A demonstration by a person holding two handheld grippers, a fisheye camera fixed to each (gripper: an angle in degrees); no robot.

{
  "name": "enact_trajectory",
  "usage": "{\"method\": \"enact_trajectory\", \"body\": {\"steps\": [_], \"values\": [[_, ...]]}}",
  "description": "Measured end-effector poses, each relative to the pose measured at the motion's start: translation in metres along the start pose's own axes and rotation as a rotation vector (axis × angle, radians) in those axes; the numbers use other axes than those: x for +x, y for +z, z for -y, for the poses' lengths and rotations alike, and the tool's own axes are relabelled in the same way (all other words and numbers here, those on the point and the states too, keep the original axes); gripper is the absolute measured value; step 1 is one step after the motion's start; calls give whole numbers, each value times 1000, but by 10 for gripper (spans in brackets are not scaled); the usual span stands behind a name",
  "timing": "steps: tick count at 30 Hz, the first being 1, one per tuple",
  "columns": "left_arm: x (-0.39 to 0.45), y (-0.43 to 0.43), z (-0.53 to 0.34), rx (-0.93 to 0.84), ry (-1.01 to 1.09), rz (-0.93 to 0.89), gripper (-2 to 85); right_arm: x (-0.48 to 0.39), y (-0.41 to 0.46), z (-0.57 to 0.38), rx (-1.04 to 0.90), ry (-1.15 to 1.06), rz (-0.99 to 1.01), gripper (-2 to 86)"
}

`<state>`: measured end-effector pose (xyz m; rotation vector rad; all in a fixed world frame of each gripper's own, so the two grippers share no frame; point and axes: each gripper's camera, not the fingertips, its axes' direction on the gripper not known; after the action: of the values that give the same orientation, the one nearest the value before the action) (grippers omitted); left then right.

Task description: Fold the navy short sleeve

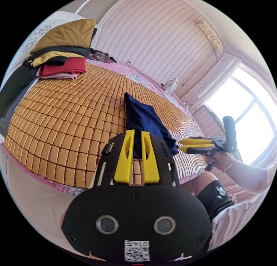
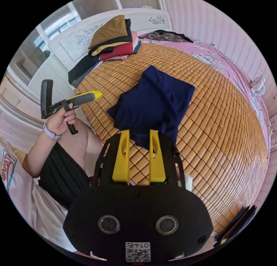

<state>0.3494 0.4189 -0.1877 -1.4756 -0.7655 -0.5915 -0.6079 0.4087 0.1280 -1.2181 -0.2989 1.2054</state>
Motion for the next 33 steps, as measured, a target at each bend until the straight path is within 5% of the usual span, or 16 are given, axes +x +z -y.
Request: {"method": "enact_trajectory", "body": {"steps": [9,15,22,25,33], "values": [[9,89,33,-203,55,22,64,-36,48,48,-146,-35,-127,85],[37,153,60,-330,143,100,87,-12,-9,43,-50,-8,-65,29],[54,184,92,-322,163,139,91,14,-57,45,9,31,69,75],[58,189,103,-318,167,147,92,25,-57,51,-76,34,21,28],[70,172,137,-225,184,185,101,121,-231,19,298,245,233,-1]]}}
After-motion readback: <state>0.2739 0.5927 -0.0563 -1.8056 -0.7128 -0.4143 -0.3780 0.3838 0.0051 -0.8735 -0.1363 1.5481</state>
